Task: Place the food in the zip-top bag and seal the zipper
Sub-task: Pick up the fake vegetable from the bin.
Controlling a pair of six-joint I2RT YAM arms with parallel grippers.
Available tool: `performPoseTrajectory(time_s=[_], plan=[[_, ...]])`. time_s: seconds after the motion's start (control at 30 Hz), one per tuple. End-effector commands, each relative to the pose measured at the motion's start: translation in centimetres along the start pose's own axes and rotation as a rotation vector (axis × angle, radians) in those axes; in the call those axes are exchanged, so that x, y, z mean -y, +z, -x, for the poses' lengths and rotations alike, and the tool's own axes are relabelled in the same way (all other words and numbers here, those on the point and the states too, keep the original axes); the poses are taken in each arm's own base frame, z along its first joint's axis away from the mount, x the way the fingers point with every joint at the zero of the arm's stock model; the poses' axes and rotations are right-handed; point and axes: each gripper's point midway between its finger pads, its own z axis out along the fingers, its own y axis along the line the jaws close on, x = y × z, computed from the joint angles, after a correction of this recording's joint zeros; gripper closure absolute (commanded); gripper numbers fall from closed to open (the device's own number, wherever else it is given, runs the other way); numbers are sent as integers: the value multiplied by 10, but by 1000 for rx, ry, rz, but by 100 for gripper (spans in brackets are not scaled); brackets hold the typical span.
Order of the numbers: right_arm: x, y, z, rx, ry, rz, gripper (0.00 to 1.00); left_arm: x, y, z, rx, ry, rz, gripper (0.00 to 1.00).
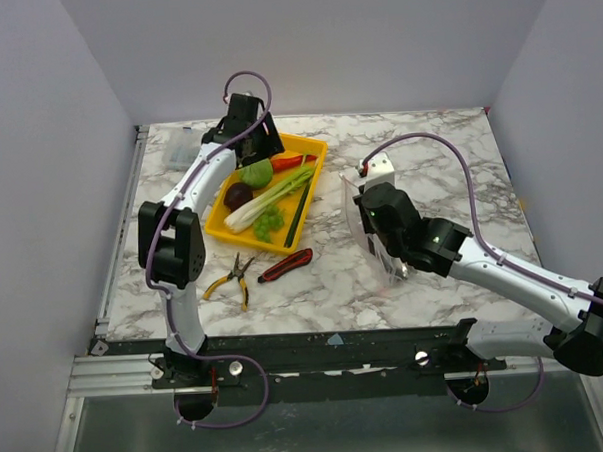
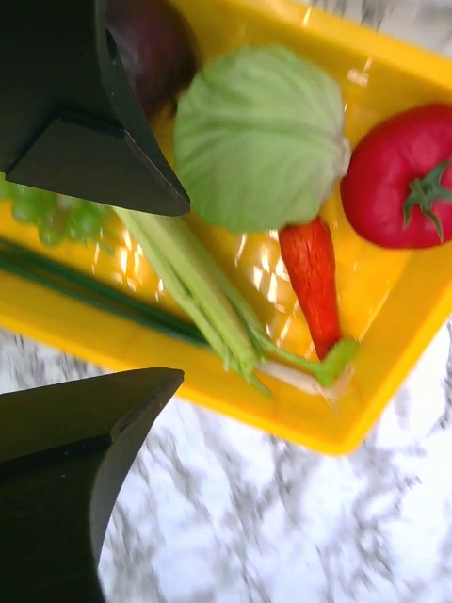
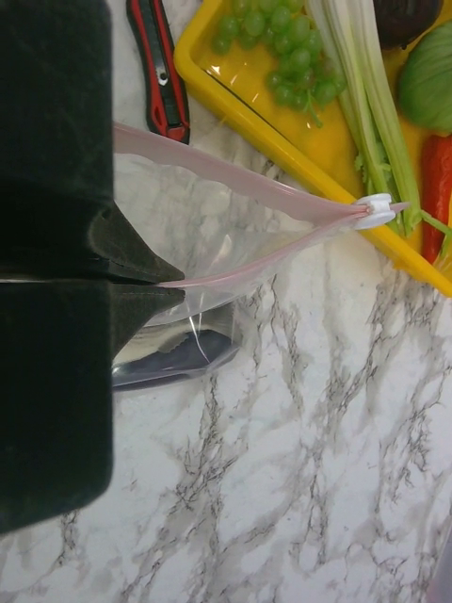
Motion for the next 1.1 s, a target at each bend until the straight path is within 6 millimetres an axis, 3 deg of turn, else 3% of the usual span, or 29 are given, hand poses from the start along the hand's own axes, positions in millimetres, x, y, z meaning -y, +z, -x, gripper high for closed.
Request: performPoseTrajectory(time_s=[0.0, 0.07, 0.2, 0.27, 0.4, 0.53, 0.63, 0.73, 0.93, 1.07], plan=[[-6, 1, 8, 9, 50, 22, 99, 61, 1, 9, 43, -328, -158, 33], [-9, 2, 9, 3, 55, 29, 99, 71, 4, 14, 82, -375, -134, 30], [-13, 1, 10, -2, 65, 47, 99, 63, 22, 12, 72, -477, -13, 30], [-13, 0, 12, 0, 72, 51, 100, 61, 22, 19, 92, -380, 19, 28], [-11, -3, 12, 2, 73, 52, 100, 12, 9, 24, 155, -107, 290, 17], [-13, -2, 11, 11, 76, 64, 100, -24, 9, 19, 93, 117, 398, 8], [-17, 0, 9, 7, 76, 74, 100, -39, 19, 5, 9, 223, 408, 2], [-18, 1, 9, 8, 78, 81, 100, -45, 32, -11, -84, 271, 394, 1], [-15, -5, 16, 27, 85, 83, 99, -55, 53, -24, -160, 316, 412, 2], [-12, -8, 18, 36, 94, 81, 100, -65, 55, -28, -185, 311, 411, 22]])
